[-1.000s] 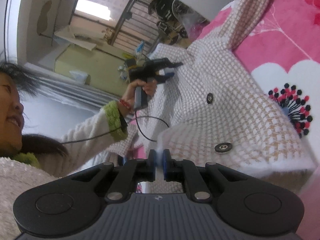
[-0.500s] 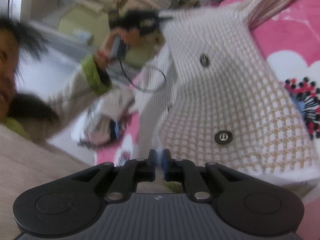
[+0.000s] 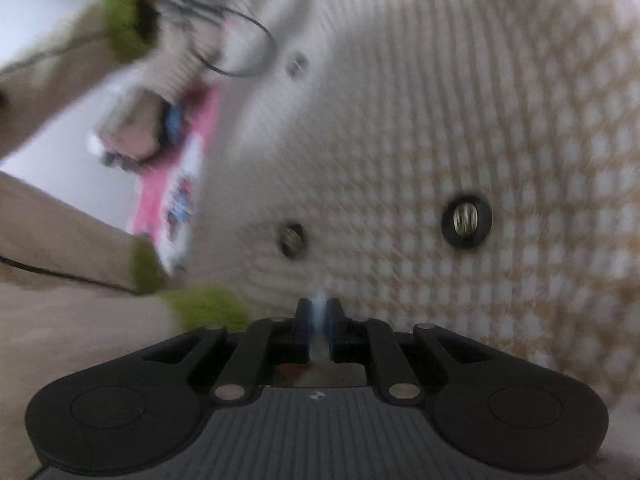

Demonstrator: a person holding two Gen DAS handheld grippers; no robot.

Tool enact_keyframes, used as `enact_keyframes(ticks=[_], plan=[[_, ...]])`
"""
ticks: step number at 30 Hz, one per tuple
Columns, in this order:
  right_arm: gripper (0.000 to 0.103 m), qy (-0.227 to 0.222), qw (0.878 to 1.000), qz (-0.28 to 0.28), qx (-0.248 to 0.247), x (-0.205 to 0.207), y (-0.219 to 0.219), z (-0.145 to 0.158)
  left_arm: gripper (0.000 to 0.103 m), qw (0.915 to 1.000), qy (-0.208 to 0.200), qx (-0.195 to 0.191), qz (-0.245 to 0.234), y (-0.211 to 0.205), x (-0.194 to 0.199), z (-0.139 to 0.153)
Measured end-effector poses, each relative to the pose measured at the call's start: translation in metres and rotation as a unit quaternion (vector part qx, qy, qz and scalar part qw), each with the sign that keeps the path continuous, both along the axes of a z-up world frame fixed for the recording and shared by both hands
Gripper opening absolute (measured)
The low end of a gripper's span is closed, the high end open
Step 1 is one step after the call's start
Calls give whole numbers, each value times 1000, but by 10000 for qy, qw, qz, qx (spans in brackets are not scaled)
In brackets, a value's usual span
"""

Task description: Fold clothes

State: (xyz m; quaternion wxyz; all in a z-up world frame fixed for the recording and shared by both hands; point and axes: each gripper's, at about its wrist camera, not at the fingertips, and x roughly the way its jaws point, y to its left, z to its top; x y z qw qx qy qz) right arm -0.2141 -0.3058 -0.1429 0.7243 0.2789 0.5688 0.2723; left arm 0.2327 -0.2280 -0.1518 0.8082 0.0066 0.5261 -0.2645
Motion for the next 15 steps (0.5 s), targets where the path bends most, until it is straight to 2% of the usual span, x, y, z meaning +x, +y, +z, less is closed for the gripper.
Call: enact_keyframes(ticks=[1, 2, 3, 4, 6, 9, 10, 12, 13, 15], plan=[[15, 77, 10000, -2, -27, 1, 2, -3, 29, 10000, -22, -44, 8, 3, -3, 2], [22, 131, 9999, -28, -54, 1, 2, -4, 33, 10000, -81, -23, -4, 5, -6, 8], [37, 86, 9998, -154, -72, -3, -1, 3, 34, 9998, -203, 67, -54, 7, -10, 16], [41, -6, 9995, -328, -38, -7, -7, 13, 34, 9985, -476, 150, -217, 10, -18, 28], [42, -255, 9968, -737, 184, -19, -24, 34, 36, 9921, -1060, 272, -610, 16, -37, 53], [47, -636, 9846, -1612, 226, -39, -63, 68, 37, 9805, -1576, 256, -1144, 25, -77, 82], [49, -759, 9763, -2026, 87, -45, -80, 78, 37, 9788, -1539, 153, -1345, 24, -91, 86], [52, -978, 9532, -2853, -194, -57, -111, 94, 37, 9743, -1207, -95, -1898, 18, -123, 83], [52, -968, 9381, -3309, -331, -60, -127, 96, 37, 9702, -993, -219, -2200, 14, -140, 78], [54, -661, 9086, -4099, -465, -57, -154, 91, 36, 9584, -483, -316, -2796, -2, -178, 53]])
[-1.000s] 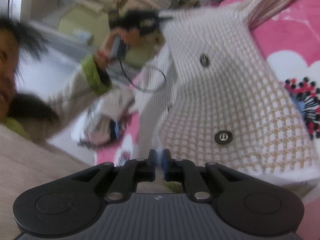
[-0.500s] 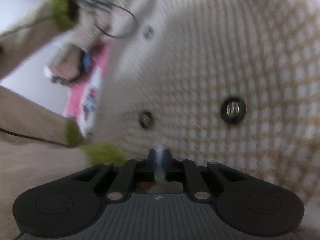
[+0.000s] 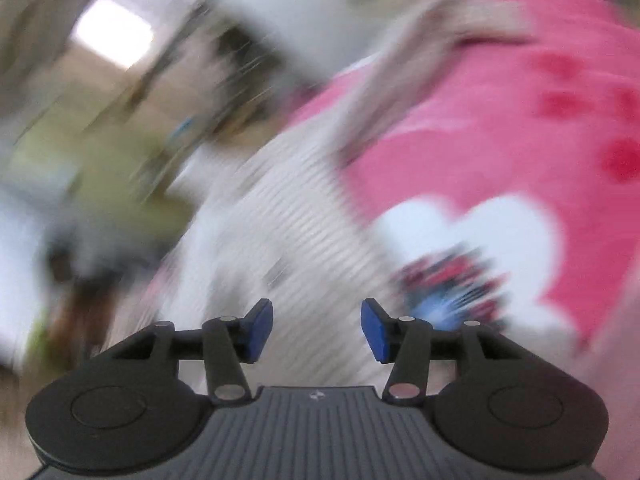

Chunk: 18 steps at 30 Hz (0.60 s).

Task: Fold clothes
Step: 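Fold the coat front over with both grippers and release onto the bed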

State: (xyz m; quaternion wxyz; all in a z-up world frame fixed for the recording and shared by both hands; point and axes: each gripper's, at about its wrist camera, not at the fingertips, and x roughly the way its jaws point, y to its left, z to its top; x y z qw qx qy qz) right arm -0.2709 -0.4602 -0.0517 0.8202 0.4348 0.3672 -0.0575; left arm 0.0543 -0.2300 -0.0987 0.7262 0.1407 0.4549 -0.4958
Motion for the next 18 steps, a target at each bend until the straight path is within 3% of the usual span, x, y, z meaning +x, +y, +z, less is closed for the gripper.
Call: enact_keyframes(ticks=[2, 4, 8, 10, 14, 18], plan=[[54, 167, 9982, -571, 125, 9, -19, -9, 36, 9981, 342, 56, -502, -16, -39, -28], [54, 137, 9974, -655, 262, 27, -28, -22, 36, 9945, 611, 211, -828, -30, -70, -56], [54, 351, 9993, -51, 77, 87, -34, -49, 35, 9890, 877, 599, -1024, -40, -101, -98], [54, 407, 9990, 138, -95, 119, -35, -59, 35, 9897, 643, 611, -1127, -36, -111, -101], [54, 267, 9986, 245, -382, 177, -36, -77, 35, 9899, 882, 599, -933, -31, -105, -104], [54, 153, 9993, 331, 123, 213, -40, -96, 35, 9888, 979, 606, -949, -30, -103, -107]])
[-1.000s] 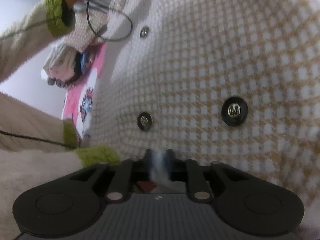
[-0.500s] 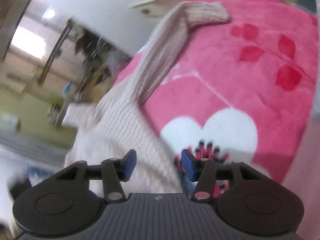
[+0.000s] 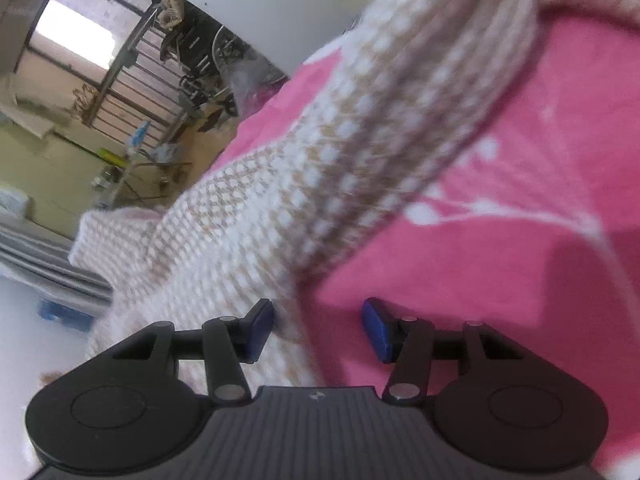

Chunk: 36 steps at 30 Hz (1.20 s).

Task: Fold clothes
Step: 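Fold the coat front over with both grippers and release onto the bed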

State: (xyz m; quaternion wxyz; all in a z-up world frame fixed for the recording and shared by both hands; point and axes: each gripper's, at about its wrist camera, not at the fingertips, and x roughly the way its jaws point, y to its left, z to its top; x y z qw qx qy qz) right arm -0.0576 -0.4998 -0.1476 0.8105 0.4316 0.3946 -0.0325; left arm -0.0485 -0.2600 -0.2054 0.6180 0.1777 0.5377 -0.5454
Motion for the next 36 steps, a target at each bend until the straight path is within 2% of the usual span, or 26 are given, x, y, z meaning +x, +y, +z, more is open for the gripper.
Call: enact_keyframes(ticks=[1, 2, 3, 4, 6, 8, 10, 12, 14, 16, 19, 21, 23, 25, 27, 29, 30, 33, 34, 35, 36], plan=[[50, -64, 9998, 41, 177, 3, -1, -1, 35, 10000, -3, -1, -48, 2, -1, 0], [24, -134, 9985, 110, 512, 4, -4, -1, 36, 10000, -6, -3, -95, 5, -1, 0], [11, -125, 9981, 162, 589, 3, -4, 2, 36, 9999, -6, -13, -123, 7, -1, 0], [10, -137, 9981, 236, 550, 3, -2, 7, 35, 9999, 8, -22, -140, 9, -2, 0], [9, -310, 9973, 534, -389, 5, 8, 30, 35, 9998, 41, -32, -173, 11, 0, 2], [8, -369, 9897, 602, -1247, 10, 12, 45, 35, 9998, 34, -25, -190, 12, -3, 3], [8, -210, 9687, 903, -2304, 22, 18, 46, 35, 9998, 22, -17, -209, 13, -5, 4], [8, 89, 9503, 1287, -2835, 33, 27, 35, 35, 9996, -79, -5, -264, 11, -9, 6], [11, 138, 9384, 1396, -3159, 37, 35, 37, 36, 9995, -118, -13, -300, 10, -10, 7], [28, 176, 9428, 1197, -3106, 31, 34, 46, 35, 9995, -104, -16, -298, 9, -10, 7], [38, 193, 9562, 825, -2802, 5, 17, 70, 36, 9997, 2, -9, -233, 10, -6, 8], [57, 529, 9769, 741, -1934, -21, 2, 67, 36, 9998, 51, -18, -194, 11, -4, 8], [61, 900, 9881, 636, -1076, -48, -12, 62, 36, 9997, 26, -43, -232, 13, -4, 9], [61, 1387, 9876, 472, -572, -75, -8, 42, 36, 9996, 1, -68, -266, 14, -5, 10], [55, 1539, 9864, 445, -356, -95, -1, 28, 36, 9996, -2, -70, -272, 14, -5, 10], [49, 1308, 9893, 511, -390, -106, 9, 23, 36, 9996, -16, -61, -279, 15, -6, 11], [43, 1245, 9896, 581, -432, -106, 14, 24, 36, 9996, -27, -52, -281, 15, -6, 12], [41, 1075, 9891, 802, -600, -105, 30, 25, 36, 9995, -104, -54, -287, 15, -9, 13], [37, 1117, 9858, 937, -834, -101, 36, 24, 36, 9995, -136, -58, -294, 15, -10, 13], [10, 1164, 9816, 1049, -1088, -98, 42, 23, 36, 9994, -167, -61, -303, 15, -12, 13], [7, 1237, 9762, 1078, -1416, -97, 47, 26, 36, 9993, -193, -58, -327, 15, -12, 12]])
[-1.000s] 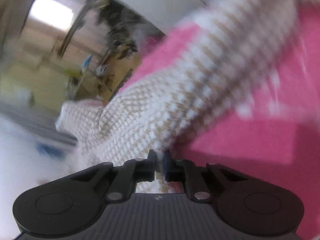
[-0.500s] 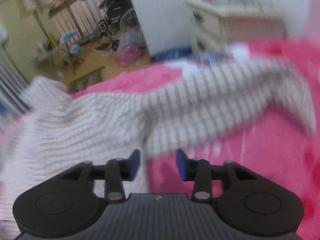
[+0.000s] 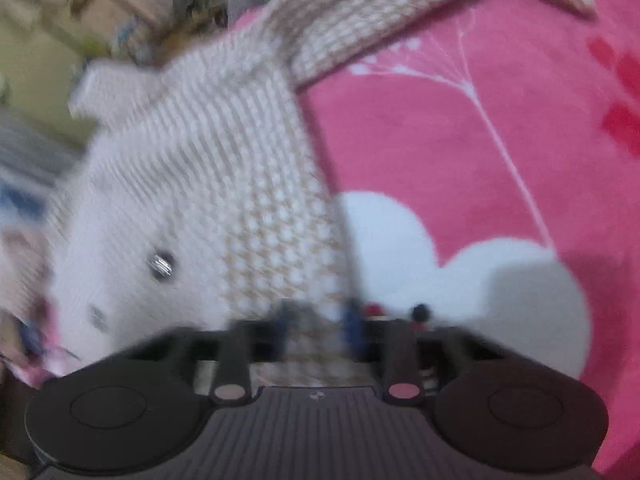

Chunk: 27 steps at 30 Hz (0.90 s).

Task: Fold clothes
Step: 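Fold the coat front over with both grippers and release onto the bed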

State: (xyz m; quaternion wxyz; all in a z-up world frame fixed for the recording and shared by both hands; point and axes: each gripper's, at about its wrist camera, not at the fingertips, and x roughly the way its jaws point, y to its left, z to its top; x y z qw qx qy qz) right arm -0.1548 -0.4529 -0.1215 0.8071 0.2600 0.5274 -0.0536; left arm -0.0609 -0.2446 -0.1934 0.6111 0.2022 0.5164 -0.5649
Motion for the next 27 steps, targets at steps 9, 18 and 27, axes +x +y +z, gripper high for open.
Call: enact_keyframes(ticks=[9, 18, 27], plan=[[23, 80, 9487, 1243, -2907, -1, 54, -5, 36, 9999, -72, 12, -131, -2, -3, -1], [25, -398, 9721, 1123, -2019, -36, 34, 74, 36, 9999, -12, 18, -150, 3, 2, 2], [22, 815, 9395, 2345, -2359, -61, 84, 41, 36, 9997, 173, 118, 113, 0, 16, 17]])
